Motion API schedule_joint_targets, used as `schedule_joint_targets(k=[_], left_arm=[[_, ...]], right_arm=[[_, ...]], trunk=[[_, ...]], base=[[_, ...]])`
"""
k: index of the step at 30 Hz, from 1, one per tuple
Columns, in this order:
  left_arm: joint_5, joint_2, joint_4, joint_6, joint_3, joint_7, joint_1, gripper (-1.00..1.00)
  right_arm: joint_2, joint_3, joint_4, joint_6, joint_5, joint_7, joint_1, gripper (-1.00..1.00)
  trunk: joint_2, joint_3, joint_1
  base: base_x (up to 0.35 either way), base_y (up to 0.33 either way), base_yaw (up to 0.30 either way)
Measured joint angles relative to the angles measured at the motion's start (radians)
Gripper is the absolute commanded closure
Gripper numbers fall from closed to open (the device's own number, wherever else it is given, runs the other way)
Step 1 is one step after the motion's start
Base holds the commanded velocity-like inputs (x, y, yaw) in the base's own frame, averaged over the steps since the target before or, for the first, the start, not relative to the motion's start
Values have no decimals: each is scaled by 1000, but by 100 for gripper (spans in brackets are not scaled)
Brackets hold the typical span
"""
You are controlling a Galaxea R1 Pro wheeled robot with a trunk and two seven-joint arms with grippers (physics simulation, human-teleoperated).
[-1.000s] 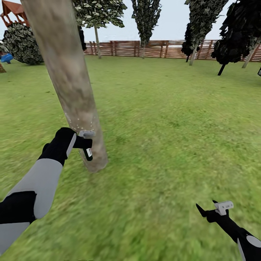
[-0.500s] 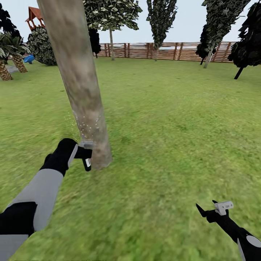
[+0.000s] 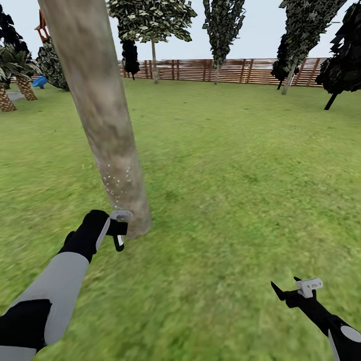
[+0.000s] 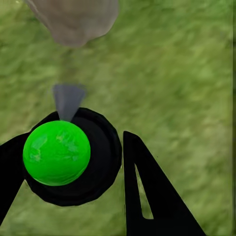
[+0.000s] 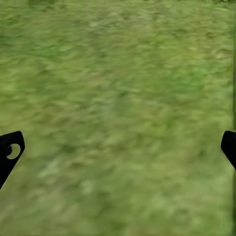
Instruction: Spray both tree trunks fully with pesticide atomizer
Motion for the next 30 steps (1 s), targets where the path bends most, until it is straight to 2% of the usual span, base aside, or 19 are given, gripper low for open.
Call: schedule_joint_targets(k=[8,11,13,17,27,30], left_arm=[[1,1,-3,2,6,0,1,100],[-1,2,-2,1,43,0,1,100],[-1,4,0,0,53,0,2,100],[-3,8,0,0,57,0,3,100],[-5,9,1,0,58,0,3,100],[-5,11,1,1,61,1,3,100]], right_arm=[[0,0,-1,0,0,0,0,-100],[0,0,-1,0,0,0,0,-100],[0,0,0,0,0,0,0,-100],[0,0,0,0,0,0,0,-100],[0,-1,-1,1,-1,0,0,-100],[0,-1,-1,2,0,0,0,-100]], trunk=[[0,1,0],[0,2,0],[0,3,0],[0,4,0],[0,4,0],[0,4,0]], base=[[84,-57,69],[1,-1,255],[-8,-56,264],[-76,-217,165],[-45,-259,8],[32,-268,205]])
